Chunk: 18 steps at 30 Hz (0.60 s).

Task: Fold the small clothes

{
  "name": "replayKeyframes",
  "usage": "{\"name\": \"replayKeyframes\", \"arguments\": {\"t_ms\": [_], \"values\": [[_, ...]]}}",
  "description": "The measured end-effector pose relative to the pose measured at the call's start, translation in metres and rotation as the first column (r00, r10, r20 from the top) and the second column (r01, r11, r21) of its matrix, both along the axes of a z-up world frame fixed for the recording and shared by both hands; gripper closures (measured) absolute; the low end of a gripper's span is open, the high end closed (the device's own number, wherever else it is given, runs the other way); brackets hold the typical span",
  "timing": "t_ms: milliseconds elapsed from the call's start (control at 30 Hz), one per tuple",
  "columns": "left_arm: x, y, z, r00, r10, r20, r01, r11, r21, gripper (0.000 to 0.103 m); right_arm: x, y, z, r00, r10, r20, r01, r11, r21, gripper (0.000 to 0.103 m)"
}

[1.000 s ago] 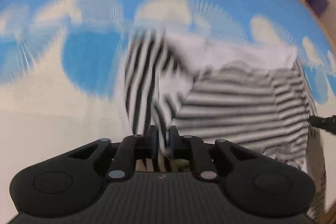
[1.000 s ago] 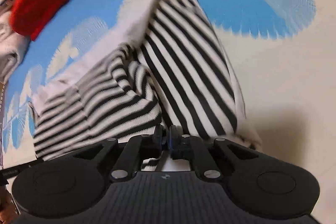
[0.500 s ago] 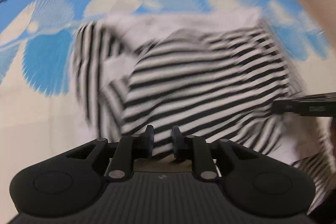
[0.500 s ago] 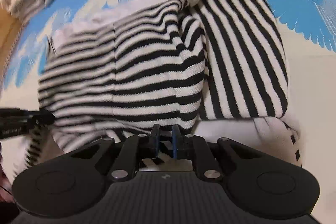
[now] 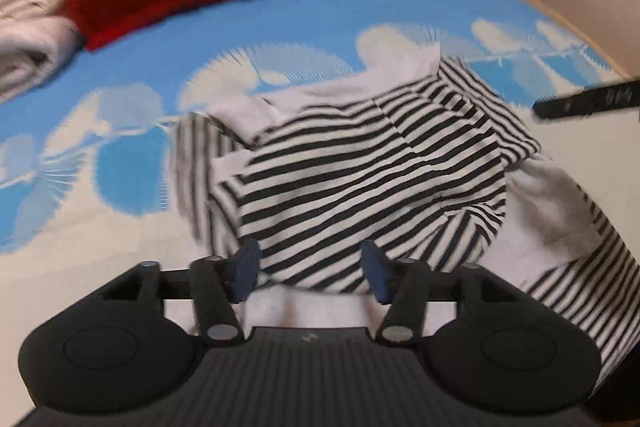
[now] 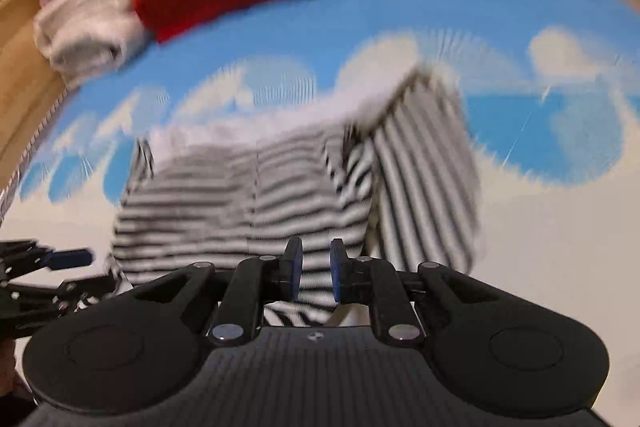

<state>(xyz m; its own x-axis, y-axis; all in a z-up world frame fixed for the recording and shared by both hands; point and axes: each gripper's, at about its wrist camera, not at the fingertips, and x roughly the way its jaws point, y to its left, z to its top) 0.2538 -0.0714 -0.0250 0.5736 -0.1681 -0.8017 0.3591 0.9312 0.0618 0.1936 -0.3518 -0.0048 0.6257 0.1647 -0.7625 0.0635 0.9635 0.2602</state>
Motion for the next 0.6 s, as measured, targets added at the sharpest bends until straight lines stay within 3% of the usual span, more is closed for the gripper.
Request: {"name": "replayKeyframes", "arguments": {"t_ms": [200,367,400,433,500,600], "values": [[-0.081,0.042,0.037,0.994,0.042,0.100,-0.034,0.996,-0.077,0.034,-0.069,-0.010,0.062,0.987,-0.021,0.160,0.026,0.999,-0.028,0.072],[-0.128,0.078,0.040,0.991,0.087,0.104,-0.078,0.993,-0.090,0.037,-0.148,-0.021,0.053,0.982,-0.059,0.182,0.079,0.991,-0.110,0.068],[-0.134,0.085,0.038,0.991,0.095,0.098,-0.086,0.991,-0.098,0.045,-0.159,-0.026,0.045,0.983,-0.090,0.158,0.106,0.990,-0.096,0.068],[-0.140,0.093,0.035,0.991,0.103,0.088,-0.093,0.990,-0.108,0.060,-0.164,-0.028,0.038,0.986,-0.122,0.114,0.131,0.988,-0.083,0.069],[-0.148,0.109,0.029,0.992,0.112,0.064,-0.103,0.985,-0.138,0.075,-0.179,-0.035,0.036,0.977,-0.160,0.142,0.165,0.986,-0.027,0.073],[-0.157,0.132,0.010,0.992,0.125,0.008,-0.122,0.980,-0.156,0.081,-0.191,-0.040,0.011,0.985,-0.164,0.053,0.166,0.985,-0.048,0.076]]}}
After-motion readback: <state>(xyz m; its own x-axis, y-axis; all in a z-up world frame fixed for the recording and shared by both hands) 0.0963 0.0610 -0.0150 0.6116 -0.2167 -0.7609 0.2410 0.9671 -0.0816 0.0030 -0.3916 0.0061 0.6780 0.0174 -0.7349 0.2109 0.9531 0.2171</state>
